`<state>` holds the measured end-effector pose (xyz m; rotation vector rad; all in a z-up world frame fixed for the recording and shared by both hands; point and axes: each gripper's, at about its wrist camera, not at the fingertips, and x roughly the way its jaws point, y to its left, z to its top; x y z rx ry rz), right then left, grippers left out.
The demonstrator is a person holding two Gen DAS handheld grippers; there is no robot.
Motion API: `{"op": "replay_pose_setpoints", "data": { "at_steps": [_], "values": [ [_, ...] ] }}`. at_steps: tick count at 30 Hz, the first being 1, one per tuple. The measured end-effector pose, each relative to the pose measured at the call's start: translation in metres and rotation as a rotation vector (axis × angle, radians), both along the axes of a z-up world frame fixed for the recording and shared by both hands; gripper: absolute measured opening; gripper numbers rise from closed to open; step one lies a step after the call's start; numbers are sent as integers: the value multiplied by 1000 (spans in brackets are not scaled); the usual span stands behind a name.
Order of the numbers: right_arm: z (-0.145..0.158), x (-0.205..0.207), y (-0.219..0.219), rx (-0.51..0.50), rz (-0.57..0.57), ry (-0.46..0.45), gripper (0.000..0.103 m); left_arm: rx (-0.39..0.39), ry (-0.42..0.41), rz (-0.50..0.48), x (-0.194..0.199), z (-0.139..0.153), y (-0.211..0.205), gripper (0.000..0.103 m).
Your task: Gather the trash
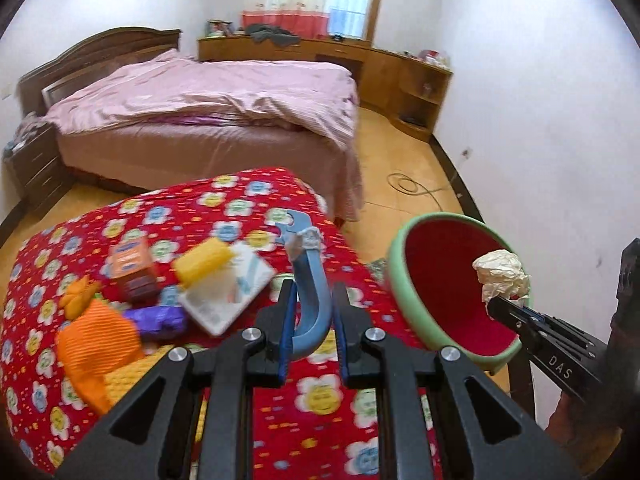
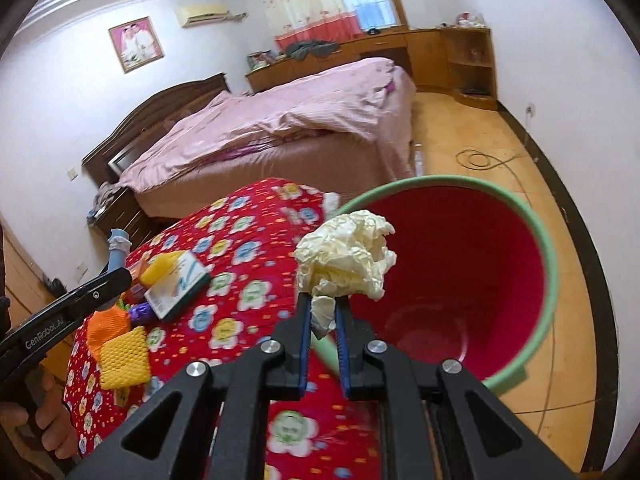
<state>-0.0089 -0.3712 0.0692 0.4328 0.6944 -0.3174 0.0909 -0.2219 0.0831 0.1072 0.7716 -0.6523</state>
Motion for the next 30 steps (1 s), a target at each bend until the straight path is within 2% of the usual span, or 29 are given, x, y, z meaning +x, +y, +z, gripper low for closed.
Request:
{"op": "replay_pose_setpoints", "data": {
  "at_steps": [12, 23, 24, 26, 28, 30],
  "values": [
    [-22, -33, -56, 38, -90, 16, 13, 44, 55, -131, -14, -31, -86, 17],
    [-35, -39, -80, 54, -114, 8, 15, 68, 74, -191, -17, -48, -125, 17],
    [-35, -39, -81, 54, -114, 7, 15, 71, 71, -194, -17, -48, -126, 18],
    [-35, -39, -81, 57, -114, 2, 16, 76, 69, -197, -19, -47, -128, 26],
    [-36, -39, -82, 61, -116, -4, 23, 74, 63, -188, -19, -47, -128, 38],
    [-37, -41, -83, 68, -115, -11, 26, 76, 59, -179, -19, -47, -127, 39]
  ]
}}
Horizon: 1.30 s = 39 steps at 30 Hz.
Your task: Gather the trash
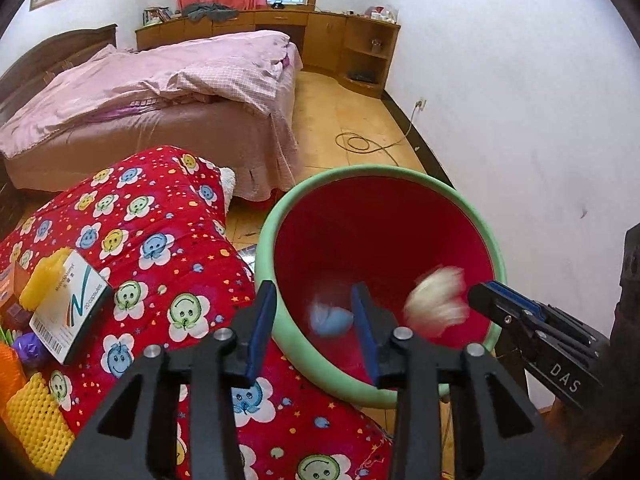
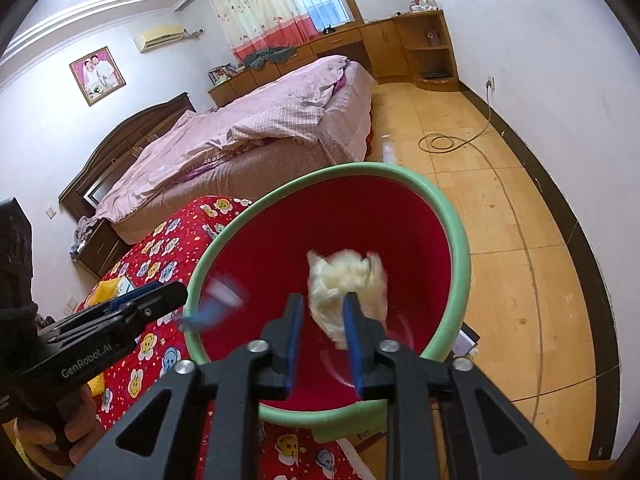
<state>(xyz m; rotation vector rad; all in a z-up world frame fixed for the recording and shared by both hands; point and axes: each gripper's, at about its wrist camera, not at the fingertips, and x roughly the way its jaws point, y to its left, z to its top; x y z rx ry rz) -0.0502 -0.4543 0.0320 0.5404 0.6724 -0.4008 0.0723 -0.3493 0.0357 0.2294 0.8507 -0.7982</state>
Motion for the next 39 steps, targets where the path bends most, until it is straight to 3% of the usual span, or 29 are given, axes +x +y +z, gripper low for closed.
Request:
{"op": "replay_pose_setpoints", "data": {
  "at_steps": [8, 16, 39],
  "values": [
    [0, -2, 1, 25, 4, -2, 31, -6, 9, 45, 1, 3, 12, 39],
    [13, -9, 14, -12, 9, -21, 38, -23, 14, 96, 0, 10, 38, 39],
    [29, 10, 85, 1, 107, -29, 62, -40, -1, 361, 12, 26, 172, 43]
  ]
}}
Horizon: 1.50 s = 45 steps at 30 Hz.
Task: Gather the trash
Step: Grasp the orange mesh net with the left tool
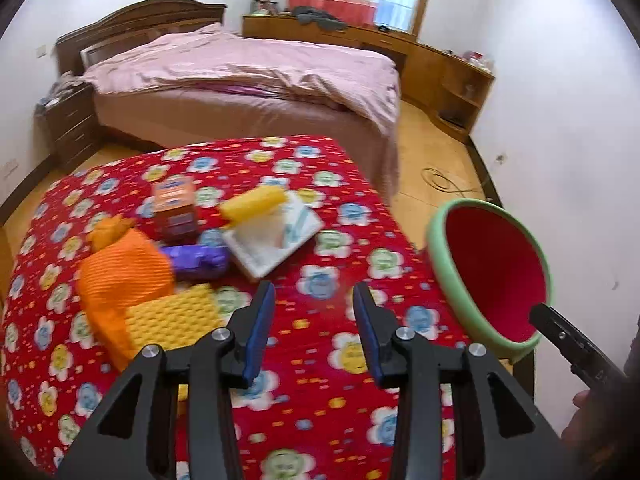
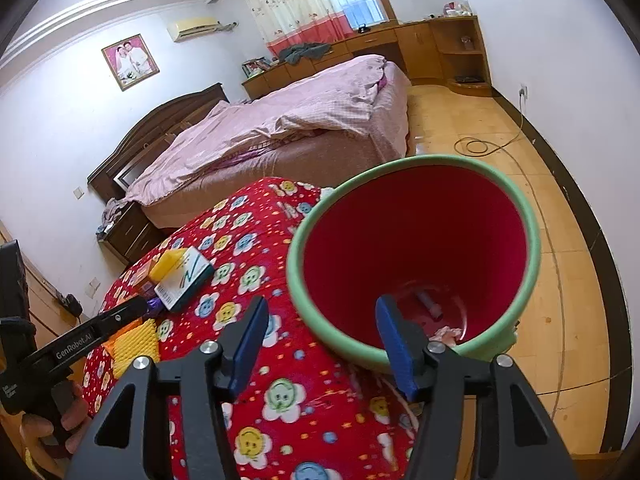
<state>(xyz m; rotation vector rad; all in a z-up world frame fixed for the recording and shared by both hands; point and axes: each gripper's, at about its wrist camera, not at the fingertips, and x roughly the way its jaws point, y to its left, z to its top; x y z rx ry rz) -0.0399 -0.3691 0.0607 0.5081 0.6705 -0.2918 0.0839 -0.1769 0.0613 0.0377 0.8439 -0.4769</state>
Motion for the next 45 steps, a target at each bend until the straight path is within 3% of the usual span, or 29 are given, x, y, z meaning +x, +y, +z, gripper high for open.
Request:
{"op": "replay_pose_setpoints", "data": {
  "at_steps": [15, 19, 32, 39, 45],
  "values": [
    [-7, 41, 60, -10, 85, 35, 75, 71, 11, 182, 38, -16, 92, 47],
    [-10, 50, 71, -16, 103, 42, 76, 87, 25, 221, 53, -25, 110, 53],
    [-23, 65, 91, -23, 134, 89, 78, 76, 121, 266, 83, -65, 127, 55],
    [-30, 74, 99, -16, 154, 108, 78, 42, 142, 304, 85, -73, 135, 65],
    [-34, 79, 107, -13, 178, 117, 78, 23, 155, 321, 80, -74, 138, 66]
  ]
}}
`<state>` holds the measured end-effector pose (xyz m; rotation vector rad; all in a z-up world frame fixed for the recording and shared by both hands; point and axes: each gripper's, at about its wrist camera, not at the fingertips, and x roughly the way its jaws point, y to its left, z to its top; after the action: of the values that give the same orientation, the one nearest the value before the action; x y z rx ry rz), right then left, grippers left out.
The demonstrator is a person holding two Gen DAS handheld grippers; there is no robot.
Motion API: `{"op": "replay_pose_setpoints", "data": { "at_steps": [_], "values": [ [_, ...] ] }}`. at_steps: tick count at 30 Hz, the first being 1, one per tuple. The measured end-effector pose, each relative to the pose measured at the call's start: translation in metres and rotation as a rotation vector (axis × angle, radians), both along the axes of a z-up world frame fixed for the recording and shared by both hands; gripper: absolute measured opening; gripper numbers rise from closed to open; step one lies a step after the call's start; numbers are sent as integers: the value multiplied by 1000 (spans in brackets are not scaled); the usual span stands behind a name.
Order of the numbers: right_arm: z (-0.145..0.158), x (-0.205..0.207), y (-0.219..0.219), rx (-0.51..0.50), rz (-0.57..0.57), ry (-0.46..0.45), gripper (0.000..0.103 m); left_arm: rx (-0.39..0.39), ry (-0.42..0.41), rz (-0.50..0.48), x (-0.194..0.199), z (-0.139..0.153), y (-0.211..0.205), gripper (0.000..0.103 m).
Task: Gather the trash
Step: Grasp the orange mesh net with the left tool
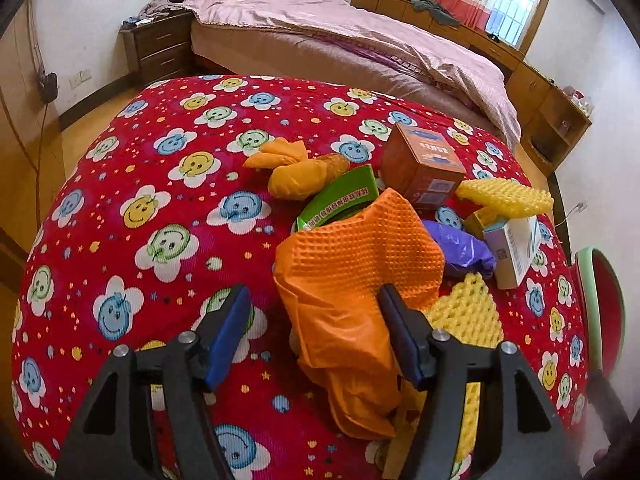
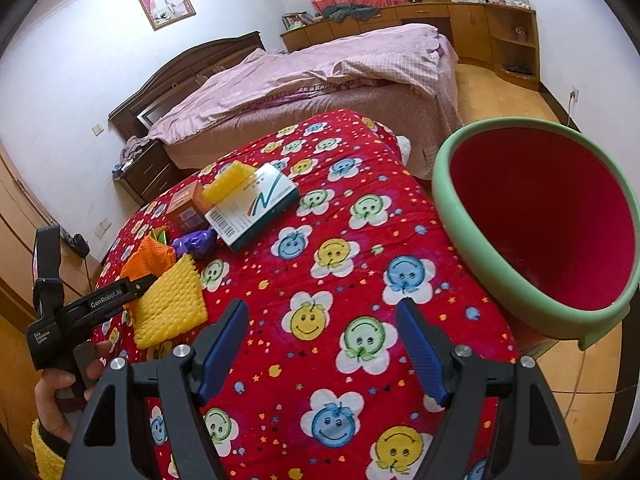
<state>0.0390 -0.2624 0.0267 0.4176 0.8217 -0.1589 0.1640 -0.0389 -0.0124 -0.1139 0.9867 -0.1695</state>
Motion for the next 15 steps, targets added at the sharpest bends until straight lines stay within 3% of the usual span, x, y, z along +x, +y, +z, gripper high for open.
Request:
{"op": "replay_pose_setpoints", "data": {
  "at_steps": [3, 10, 12, 15],
  "values": [
    [-1, 1, 2, 2, 7, 0, 78, -42, 20, -16, 0, 0, -1, 66],
    [0, 2, 7, -1, 23, 0, 78, -64, -23, -89, -14, 10, -10, 21],
    [1, 3, 9, 0, 31, 0, 78, -81, -24, -106, -16, 13, -9, 13],
    [3, 7, 15, -5, 54, -2, 78, -94, -35, -118, -22, 19, -6, 9]
  ]
}}
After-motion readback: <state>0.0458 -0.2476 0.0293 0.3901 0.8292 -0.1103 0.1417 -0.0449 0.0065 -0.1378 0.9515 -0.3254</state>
